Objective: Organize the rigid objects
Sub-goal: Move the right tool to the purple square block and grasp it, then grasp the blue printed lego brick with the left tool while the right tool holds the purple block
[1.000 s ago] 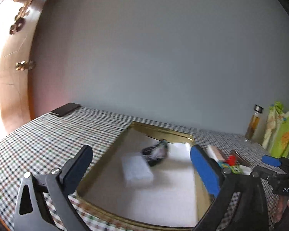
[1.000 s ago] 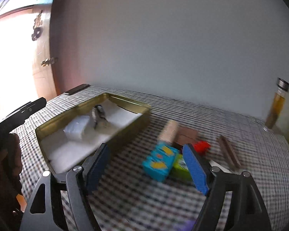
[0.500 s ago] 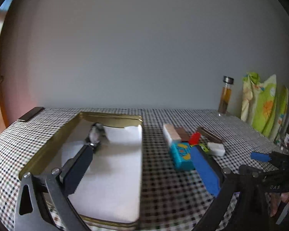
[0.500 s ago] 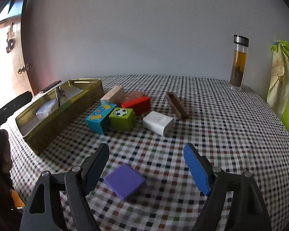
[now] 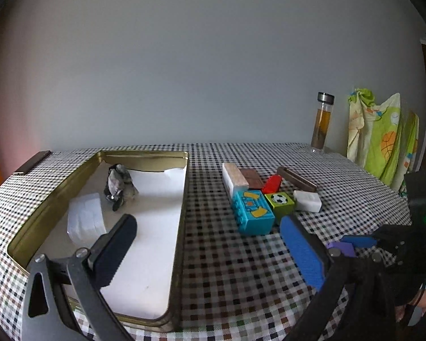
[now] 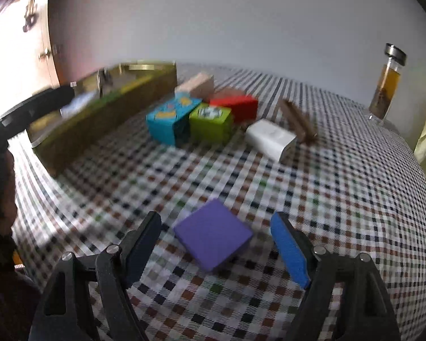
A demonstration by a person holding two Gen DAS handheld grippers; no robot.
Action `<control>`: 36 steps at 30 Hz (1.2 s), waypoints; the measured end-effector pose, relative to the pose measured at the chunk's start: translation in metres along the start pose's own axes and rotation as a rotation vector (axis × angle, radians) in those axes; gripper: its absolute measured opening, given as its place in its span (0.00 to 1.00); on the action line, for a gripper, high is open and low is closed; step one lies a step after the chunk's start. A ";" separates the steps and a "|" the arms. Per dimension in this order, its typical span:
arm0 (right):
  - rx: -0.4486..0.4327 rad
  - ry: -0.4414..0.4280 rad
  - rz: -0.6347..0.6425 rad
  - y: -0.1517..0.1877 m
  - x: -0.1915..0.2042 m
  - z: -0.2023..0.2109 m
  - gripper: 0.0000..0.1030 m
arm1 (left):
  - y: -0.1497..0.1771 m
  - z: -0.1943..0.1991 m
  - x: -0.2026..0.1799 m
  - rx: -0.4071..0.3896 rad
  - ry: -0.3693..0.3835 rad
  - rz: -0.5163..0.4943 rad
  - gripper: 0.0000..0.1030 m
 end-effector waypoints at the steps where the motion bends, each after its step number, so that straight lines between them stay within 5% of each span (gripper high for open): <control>1: -0.002 -0.014 -0.015 0.000 -0.002 0.000 0.64 | 0.000 0.000 0.000 0.000 0.001 0.001 0.99; 3: -0.010 0.003 -0.039 0.001 -0.006 0.002 0.53 | 0.000 0.000 -0.001 0.003 0.007 0.002 0.99; 11: -0.121 -0.013 -0.126 -0.015 -0.025 0.019 0.53 | -0.005 -0.010 -0.021 0.034 0.053 -0.025 0.99; 17: -0.226 0.094 -0.201 -0.042 -0.043 0.023 0.53 | -0.009 -0.036 -0.045 0.110 0.083 -0.064 0.99; 27: -0.263 0.109 -0.267 -0.064 -0.052 0.002 0.53 | -0.014 -0.087 -0.053 0.271 0.089 -0.070 0.78; 36: -0.285 0.108 -0.271 -0.065 -0.052 0.006 0.53 | -0.011 -0.090 -0.063 0.289 0.073 -0.129 0.62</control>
Point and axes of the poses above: each gripper's, at about its wrist camera, not at the fingertips, and z roughly against the way its jaws point, x to its left, y to its underside, the point moved 3 cm from there along -z, roughly the way its jaws point, and after that the axes turned 6 degrees about x, right-handed, at the moved point
